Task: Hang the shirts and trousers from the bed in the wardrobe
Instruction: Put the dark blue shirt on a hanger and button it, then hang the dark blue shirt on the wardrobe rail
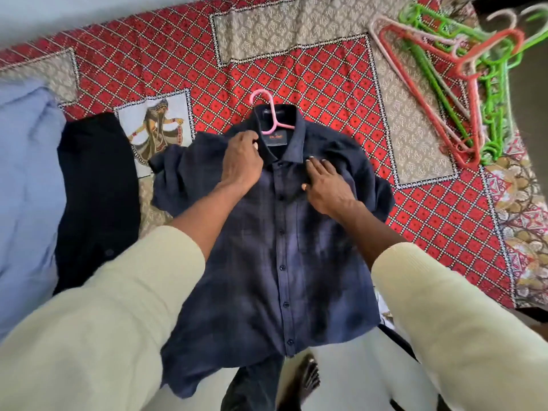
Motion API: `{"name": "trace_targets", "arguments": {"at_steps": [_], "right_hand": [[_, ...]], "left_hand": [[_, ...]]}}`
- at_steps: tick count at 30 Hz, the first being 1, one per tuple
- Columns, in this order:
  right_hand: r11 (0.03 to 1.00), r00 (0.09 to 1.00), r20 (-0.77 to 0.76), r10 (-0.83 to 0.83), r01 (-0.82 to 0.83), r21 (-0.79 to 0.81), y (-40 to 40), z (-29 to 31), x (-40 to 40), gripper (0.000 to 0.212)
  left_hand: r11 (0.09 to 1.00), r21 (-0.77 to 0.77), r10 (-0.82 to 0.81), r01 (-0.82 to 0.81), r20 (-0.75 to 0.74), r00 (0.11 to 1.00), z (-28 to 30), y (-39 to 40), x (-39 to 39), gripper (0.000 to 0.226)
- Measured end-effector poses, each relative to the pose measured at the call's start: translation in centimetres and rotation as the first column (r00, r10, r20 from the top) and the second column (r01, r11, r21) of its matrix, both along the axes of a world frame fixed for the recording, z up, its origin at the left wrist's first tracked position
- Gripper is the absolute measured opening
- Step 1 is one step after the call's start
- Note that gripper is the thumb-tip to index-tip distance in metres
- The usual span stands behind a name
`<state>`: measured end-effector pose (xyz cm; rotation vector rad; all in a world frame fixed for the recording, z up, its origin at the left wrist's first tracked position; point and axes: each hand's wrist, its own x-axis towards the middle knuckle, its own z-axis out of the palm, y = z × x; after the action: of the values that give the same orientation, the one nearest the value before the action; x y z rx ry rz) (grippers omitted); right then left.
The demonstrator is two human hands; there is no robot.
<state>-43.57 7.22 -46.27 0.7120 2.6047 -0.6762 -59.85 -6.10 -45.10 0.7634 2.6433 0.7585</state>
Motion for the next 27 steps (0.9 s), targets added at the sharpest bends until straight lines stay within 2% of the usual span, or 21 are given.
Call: {"name": "trace_targets", "arguments": {"at_steps": [3, 5, 7, 9, 10, 12, 15, 16, 17, 19, 21, 22, 25, 27], "right_hand": [[0.953, 0.944, 0.155, -0.29, 0.299, -0.038, 2.3, -0.7, -1.6, 0.066], [0.927, 0.917, 0.181, -0.355, 0.371, -0.058, 1.9, -1.4, -2.9, 0.071], [0.92, 0.904, 0.209, -0.373, 0.39, -0.045, 1.2, -1.8, -3.8, 0.076], [0.915, 0.893, 0.229, -0.388, 0.403, -0.018, 0.9, -1.6, -3.9, 0.079], [0.918, 0.895, 0.222, -0.386, 0.397, -0.006, 1.0, -1.6, -3.7, 0.08], [0.922, 0.903, 0.212, -0.375, 0.386, -0.013, 1.4, -1.7, -3.4, 0.079], [0.925, 0.916, 0.167, -0.364, 0.377, -0.048, 2.2, -1.2, -3.1, 0.072], [0.91, 0.908, 0.125, -0.401, 0.41, -0.064, 2.6, -0.7, -2.9, 0.063], [0.875, 0.879, 0.062, -0.472, 0.476, -0.085, 2.8, -0.1, -2.6, 0.05], [0.763, 0.763, -0.067, -0.643, 0.631, -0.14, 3.1, 1.6, -2.2, 0.029], [0.666, 0.647, -0.158, -0.746, 0.718, -0.205, 2.9, 3.5, -2.1, 0.023], [0.664, 0.635, -0.195, -0.747, 0.708, -0.239, 2.6, 4.9, -2.1, 0.026], [0.744, 0.683, -0.295, -0.668, 0.61, -0.273, 1.2, 9.6, -2.3, 0.044], [0.787, 0.708, -0.343, -0.617, 0.565, -0.248, 0.3, 13.2, -1.8, 0.038]], "left_hand": [[1.0, -0.016, -0.019, 0.018, -0.042, 0.999, -0.5, 2.1, -2.9, 0.034], [0.998, -0.063, 0.009, -0.01, -0.023, 1.0, -1.0, 3.2, -4.4, 0.041], [0.988, -0.093, 0.136, -0.122, 0.153, 0.979, -1.6, 4.6, -6.2, 0.061], [0.952, -0.066, 0.301, -0.3, 0.391, 0.87, -1.2, 6.3, -7.8, 0.076], [0.93, -0.049, 0.342, -0.363, 0.471, 0.813, -0.9, 7.2, -8.5, 0.076], [0.924, -0.026, 0.332, -0.383, 0.553, 0.764, -0.6, 8.6, -9.9, 0.059], [0.908, 0.042, 0.325, -0.417, 0.558, 0.763, -0.1, 9.7, -11.0, 0.016], [0.898, 0.077, 0.32, -0.433, 0.562, 0.762, 0.2, 9.6, -11.1, 0.012], [0.894, 0.112, 0.301, -0.435, 0.569, 0.765, 0.5, 9.3, -10.9, 0.019], [0.903, 0.203, 0.2, -0.379, 0.582, 0.788, 2.2, 8.8, -10.2, 0.021], [0.911, 0.282, 0.089, -0.301, 0.578, 0.811, 4.7, 8.5, -9.5, 0.012], [0.921, 0.294, 0.051, -0.256, 0.561, 0.827, 6.3, 8.1, -9.0, 0.009], [0.951, 0.284, -0.036, -0.12, 0.488, 0.872, 10.1, 6.5, -7.6, 0.023], [0.963, 0.269, -0.097, -0.025, 0.431, 0.897, 13.3, 4.4, -5.7, 0.021]]}}
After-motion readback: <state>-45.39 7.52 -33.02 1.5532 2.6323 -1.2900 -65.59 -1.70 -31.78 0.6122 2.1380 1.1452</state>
